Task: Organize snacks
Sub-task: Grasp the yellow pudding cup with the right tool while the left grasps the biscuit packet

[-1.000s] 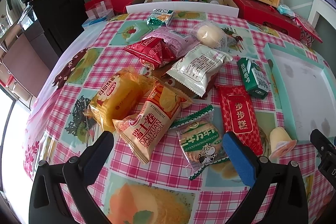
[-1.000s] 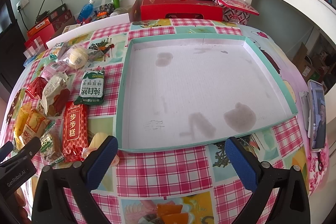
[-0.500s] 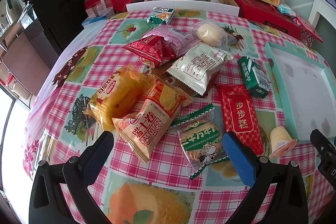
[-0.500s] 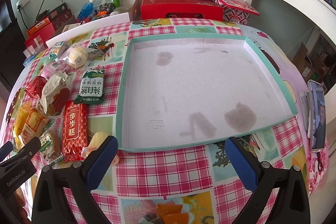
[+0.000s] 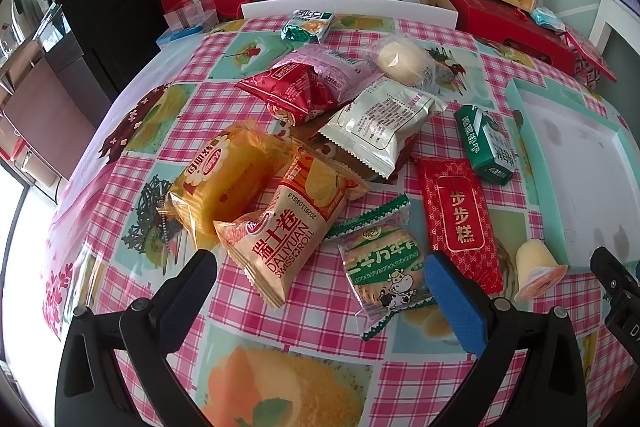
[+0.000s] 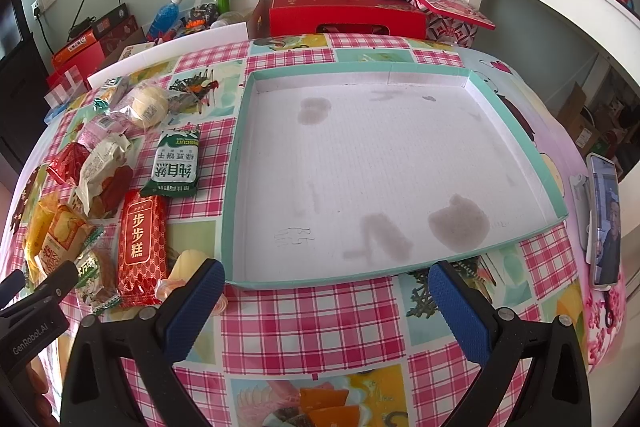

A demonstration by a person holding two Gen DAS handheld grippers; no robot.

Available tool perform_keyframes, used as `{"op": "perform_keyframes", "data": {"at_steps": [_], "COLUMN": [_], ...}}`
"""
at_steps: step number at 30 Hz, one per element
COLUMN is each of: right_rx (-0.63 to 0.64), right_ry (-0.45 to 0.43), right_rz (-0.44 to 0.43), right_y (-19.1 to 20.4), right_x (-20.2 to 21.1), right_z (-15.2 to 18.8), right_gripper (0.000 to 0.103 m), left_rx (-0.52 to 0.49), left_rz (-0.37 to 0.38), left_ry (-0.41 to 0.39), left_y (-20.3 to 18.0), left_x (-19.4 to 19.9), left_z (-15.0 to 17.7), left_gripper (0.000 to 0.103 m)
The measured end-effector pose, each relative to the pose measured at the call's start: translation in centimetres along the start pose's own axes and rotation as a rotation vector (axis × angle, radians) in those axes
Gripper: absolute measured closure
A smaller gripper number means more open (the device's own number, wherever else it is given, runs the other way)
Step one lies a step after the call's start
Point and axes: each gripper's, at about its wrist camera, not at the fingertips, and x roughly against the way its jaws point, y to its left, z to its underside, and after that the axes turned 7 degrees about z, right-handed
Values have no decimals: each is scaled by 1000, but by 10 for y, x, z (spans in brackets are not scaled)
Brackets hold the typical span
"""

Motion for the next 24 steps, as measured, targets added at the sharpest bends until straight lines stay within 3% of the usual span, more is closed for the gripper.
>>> {"op": "perform_keyframes", "data": {"at_steps": [10, 18, 24], "right_rx": [21, 60, 94], "right_ry": [26, 78, 93], "right_rz": [-97, -236, -296], "right_y": [18, 50, 68], "right_x": [1, 1, 1], "right_z": [5, 15, 20], "right_gripper": [0, 1, 15], "left_rx": [108, 171, 198], "left_rz": [-40, -27, -21], "left_ry": [42, 50, 58], "left_y": [22, 37, 45], "left_x": [-5, -6, -9], "left_z": [-1, -2, -2], "left_gripper": [0, 0, 0]}}
